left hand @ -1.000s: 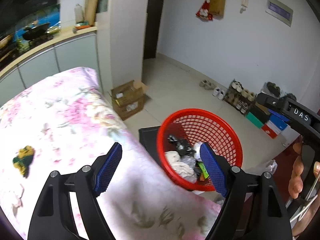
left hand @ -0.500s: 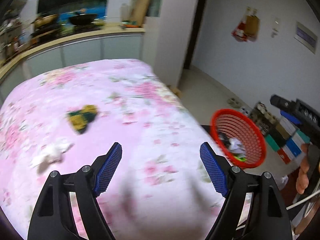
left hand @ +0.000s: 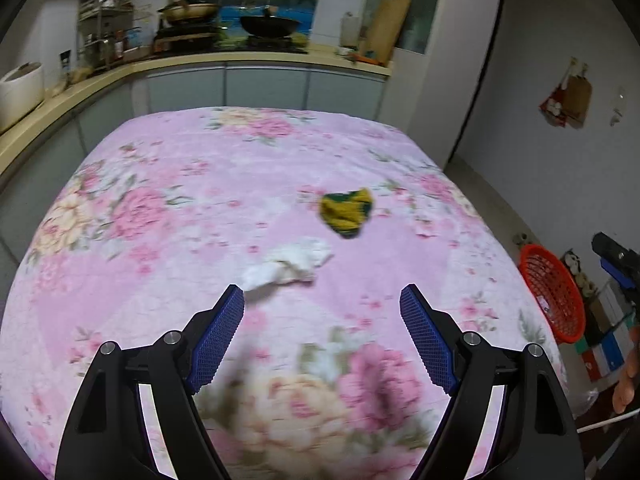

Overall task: Collect trash
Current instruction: 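Move both tools back over the quilt toward the remaining trash, then grasp the white tissue with the left tool while the right grasps the sponge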

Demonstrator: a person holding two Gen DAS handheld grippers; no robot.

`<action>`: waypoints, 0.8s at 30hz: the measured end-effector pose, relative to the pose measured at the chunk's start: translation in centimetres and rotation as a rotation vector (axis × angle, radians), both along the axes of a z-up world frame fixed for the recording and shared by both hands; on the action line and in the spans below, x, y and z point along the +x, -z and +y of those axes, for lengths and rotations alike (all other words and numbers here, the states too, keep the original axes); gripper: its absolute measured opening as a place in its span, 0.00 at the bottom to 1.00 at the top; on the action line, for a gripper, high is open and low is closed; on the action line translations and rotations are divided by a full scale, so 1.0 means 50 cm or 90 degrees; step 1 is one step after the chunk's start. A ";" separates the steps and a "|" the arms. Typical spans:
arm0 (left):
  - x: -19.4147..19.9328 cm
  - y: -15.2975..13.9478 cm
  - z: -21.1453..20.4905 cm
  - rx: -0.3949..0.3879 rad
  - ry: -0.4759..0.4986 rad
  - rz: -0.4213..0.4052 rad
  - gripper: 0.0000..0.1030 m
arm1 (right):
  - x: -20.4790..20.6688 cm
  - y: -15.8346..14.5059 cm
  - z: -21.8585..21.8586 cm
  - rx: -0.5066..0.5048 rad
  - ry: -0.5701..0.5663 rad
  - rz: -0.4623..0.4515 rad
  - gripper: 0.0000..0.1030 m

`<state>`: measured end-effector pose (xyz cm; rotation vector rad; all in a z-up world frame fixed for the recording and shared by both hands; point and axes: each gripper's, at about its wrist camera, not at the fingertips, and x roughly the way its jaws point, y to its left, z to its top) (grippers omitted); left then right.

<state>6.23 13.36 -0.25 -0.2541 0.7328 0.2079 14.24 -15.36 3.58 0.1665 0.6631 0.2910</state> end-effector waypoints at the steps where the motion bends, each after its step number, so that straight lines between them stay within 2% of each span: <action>1: -0.004 0.000 0.012 -0.003 -0.007 0.001 0.75 | -0.002 0.001 0.005 0.003 -0.004 0.003 0.67; 5: -0.015 0.000 0.050 -0.004 -0.031 0.003 0.75 | -0.007 0.008 0.014 0.009 -0.012 0.011 0.67; 9: -0.015 -0.002 0.097 -0.039 -0.053 -0.005 0.75 | -0.005 0.013 0.017 0.013 -0.014 0.017 0.67; 12: -0.004 -0.018 0.117 -0.048 -0.074 -0.021 0.75 | -0.003 0.011 0.016 0.017 -0.010 0.014 0.67; 15: 0.027 -0.031 0.112 -0.052 -0.045 -0.025 0.75 | 0.004 0.016 0.010 0.023 -0.005 0.019 0.67; 20: 0.110 0.004 0.075 -0.047 0.021 0.032 0.75 | 0.012 0.025 0.001 0.028 -0.003 0.030 0.67; 24: 0.161 0.062 0.059 -0.041 0.031 0.091 0.75 | 0.017 0.027 -0.008 0.035 0.002 0.031 0.67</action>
